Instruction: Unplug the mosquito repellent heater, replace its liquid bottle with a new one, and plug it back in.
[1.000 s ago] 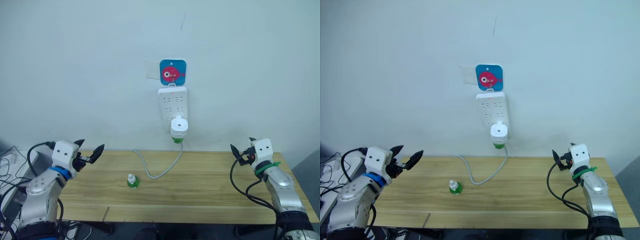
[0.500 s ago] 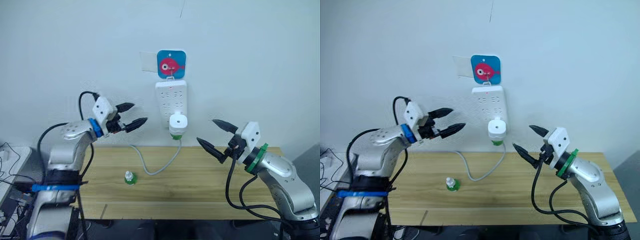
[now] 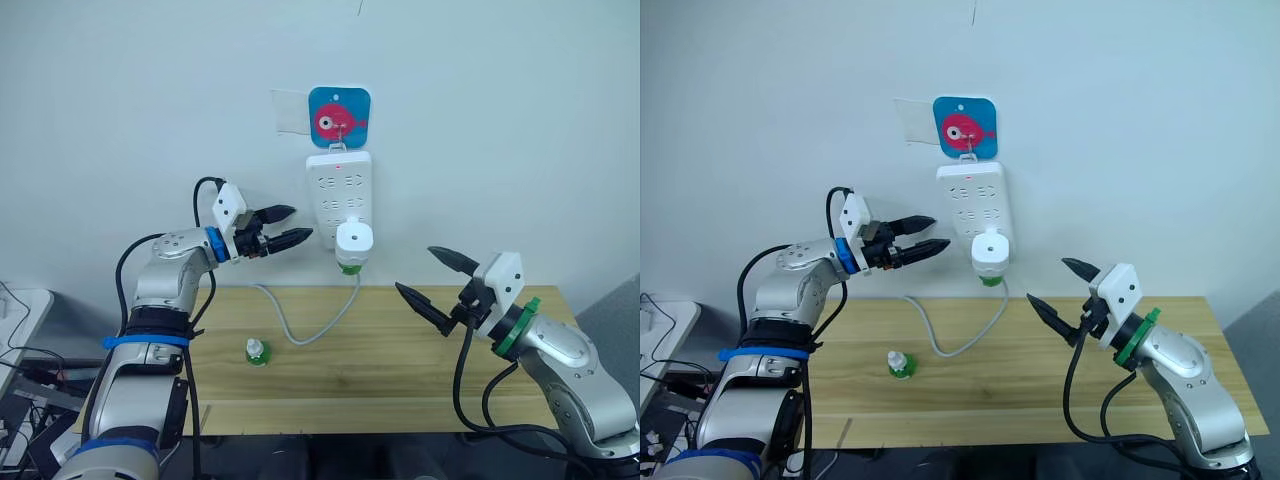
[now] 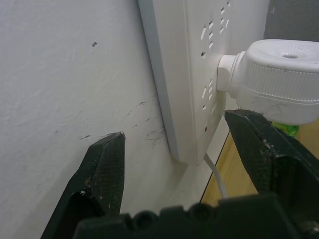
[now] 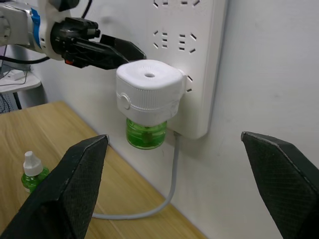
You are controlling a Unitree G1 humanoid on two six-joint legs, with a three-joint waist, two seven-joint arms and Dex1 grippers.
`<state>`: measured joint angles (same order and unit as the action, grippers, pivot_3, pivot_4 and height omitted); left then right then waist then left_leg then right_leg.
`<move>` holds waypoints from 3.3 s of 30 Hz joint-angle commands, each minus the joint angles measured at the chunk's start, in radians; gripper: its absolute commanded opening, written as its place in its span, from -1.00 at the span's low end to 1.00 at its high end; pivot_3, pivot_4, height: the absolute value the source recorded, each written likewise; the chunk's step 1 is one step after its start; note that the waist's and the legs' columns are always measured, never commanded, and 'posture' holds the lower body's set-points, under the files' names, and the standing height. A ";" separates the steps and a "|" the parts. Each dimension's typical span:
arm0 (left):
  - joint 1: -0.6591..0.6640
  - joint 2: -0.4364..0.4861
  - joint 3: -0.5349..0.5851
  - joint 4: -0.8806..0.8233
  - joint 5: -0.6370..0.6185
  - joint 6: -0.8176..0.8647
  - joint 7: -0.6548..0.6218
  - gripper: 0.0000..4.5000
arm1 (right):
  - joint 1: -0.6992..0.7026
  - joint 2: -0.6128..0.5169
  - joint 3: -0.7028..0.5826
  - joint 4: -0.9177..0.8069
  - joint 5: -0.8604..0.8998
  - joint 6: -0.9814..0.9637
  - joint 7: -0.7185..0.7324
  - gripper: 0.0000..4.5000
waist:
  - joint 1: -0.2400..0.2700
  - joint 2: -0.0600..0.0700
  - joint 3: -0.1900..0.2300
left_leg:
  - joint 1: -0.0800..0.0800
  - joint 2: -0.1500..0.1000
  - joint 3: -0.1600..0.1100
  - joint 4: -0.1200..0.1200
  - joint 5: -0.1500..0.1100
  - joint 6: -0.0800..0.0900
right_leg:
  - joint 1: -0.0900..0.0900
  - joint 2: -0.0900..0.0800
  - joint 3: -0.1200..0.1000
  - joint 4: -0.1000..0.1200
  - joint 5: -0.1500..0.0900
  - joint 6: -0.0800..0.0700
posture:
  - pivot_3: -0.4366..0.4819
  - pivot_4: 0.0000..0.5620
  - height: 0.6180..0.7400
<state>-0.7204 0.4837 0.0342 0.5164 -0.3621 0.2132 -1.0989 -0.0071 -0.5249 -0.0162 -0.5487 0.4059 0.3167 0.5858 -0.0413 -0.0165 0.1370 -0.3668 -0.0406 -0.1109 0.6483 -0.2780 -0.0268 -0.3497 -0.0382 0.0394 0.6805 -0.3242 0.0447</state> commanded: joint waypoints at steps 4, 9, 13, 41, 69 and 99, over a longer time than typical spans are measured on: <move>-0.044 -0.055 -0.020 0.020 0.031 -0.033 0.000 0.62 | 0.007 -0.003 -0.020 -0.056 0.000 0.006 -0.014 1.00 | -0.008 -0.001 0.005 | 0.000 0.000 0.000 0.000 0.000 0.000 | 0.000 0.000 0.000 0.000 0.000 0.000 | -0.45 -0.42 1.00; -0.077 -0.085 -0.013 0.085 0.053 -0.064 0.016 0.62 | -0.002 -0.004 -0.017 -0.069 0.002 0.026 -0.026 1.00 | -0.009 -0.002 0.013 | 0.000 0.000 0.000 0.000 0.000 0.000 | 0.000 0.000 0.000 0.000 0.000 0.001 | -0.47 -0.40 1.00; -0.108 -0.103 -0.013 0.144 0.062 -0.092 0.004 0.62 | -0.010 -0.007 -0.019 -0.086 0.010 0.051 -0.032 1.00 | -0.001 -0.002 0.018 | 0.000 -0.001 -0.001 0.002 0.000 0.000 | 0.001 -0.001 -0.002 0.000 0.001 0.002 | -0.47 -0.37 1.00; -0.106 -0.144 -0.019 -0.017 0.020 0.053 -0.123 0.62 | -0.052 0.010 -0.021 -0.149 0.054 0.173 -0.079 1.00 | -0.043 0.001 0.053 | -0.030 -0.003 -0.015 0.015 0.001 -0.002 | -0.016 -0.002 -0.020 0.000 0.003 0.004 | -0.47 -0.30 1.00; -0.049 -0.179 -0.040 -0.142 0.053 0.108 0.065 -0.42 | -0.252 0.217 0.049 -0.362 0.155 0.683 -0.528 1.00 | -0.044 0.003 0.079 | -0.033 -0.002 -0.017 0.016 0.004 -0.005 | -0.019 -0.004 -0.021 0.001 0.006 0.002 | -0.61 -0.11 1.00; -0.049 -0.156 -0.048 -0.137 0.062 0.058 0.060 -0.42 | -0.393 0.368 0.104 -0.248 0.053 0.763 -0.599 0.29 | -0.046 0.003 0.079 | -0.033 -0.002 -0.018 0.015 0.006 -0.007 | -0.020 -0.004 -0.022 0.002 0.006 0.002 | -0.51 -0.26 1.00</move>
<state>-0.7499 0.3267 -0.0115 0.3859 -0.3057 0.2686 -1.0636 -0.3974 -0.1657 0.0853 -0.7760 0.4537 1.0992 -0.0246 -0.0874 -0.0135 0.2155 -0.4002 -0.0427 -0.1286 0.6636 -0.2722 -0.0343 -0.3699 -0.0421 0.0177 0.6822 -0.3181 0.0464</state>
